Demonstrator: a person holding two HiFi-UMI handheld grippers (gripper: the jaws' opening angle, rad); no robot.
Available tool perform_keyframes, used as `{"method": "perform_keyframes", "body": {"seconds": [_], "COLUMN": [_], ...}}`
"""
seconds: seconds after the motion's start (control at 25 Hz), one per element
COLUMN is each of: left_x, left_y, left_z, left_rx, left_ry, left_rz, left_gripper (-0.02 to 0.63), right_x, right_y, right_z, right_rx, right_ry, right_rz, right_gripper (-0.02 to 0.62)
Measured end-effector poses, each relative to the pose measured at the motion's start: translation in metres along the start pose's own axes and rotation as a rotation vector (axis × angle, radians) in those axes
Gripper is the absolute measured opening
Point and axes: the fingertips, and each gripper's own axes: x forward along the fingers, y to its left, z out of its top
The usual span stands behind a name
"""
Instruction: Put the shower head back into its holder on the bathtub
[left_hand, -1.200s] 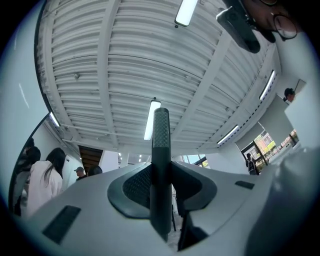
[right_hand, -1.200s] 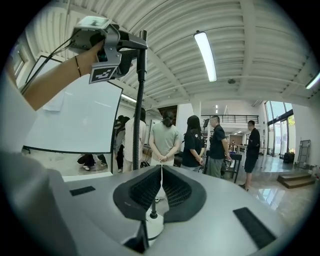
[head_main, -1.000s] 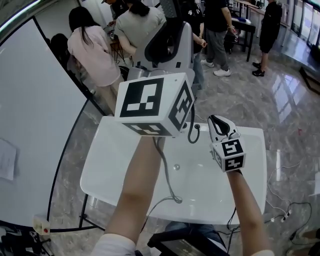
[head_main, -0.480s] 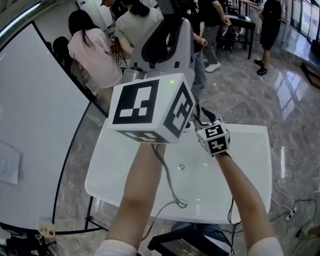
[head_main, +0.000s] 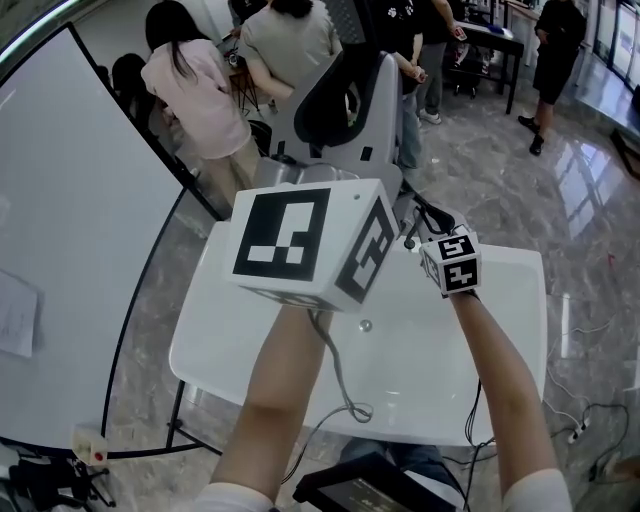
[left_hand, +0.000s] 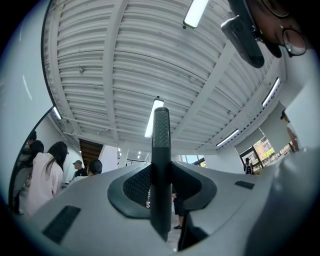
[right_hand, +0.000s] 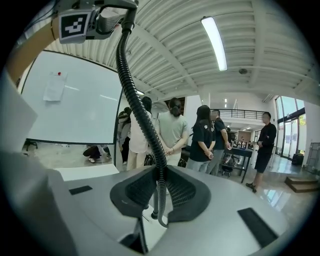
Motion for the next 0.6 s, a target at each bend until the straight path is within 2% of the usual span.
{"method": "perform_keyframes", "body": {"seconds": [0.24,0.6], "left_x": [-0.006,-0.012], "left_y": [0.012,0.019], "left_z": [-0.023,-0.072], "left_rx": [-0.015,-0.040], "left_ry": [0.032,0.092], "left_rz": [0.021,0.044], "left_gripper": [0.123,0.123], "right_x": [0.011,0.028], "right_y": [-0.009,-0.017], "right_z": [-0.008,-0.042], "right_rx": [-0.033,-0.033], "right_ry": [0.033,0.076], "right_rz": [0.004,0.014], "right_gripper": [0.064,0.064]}}
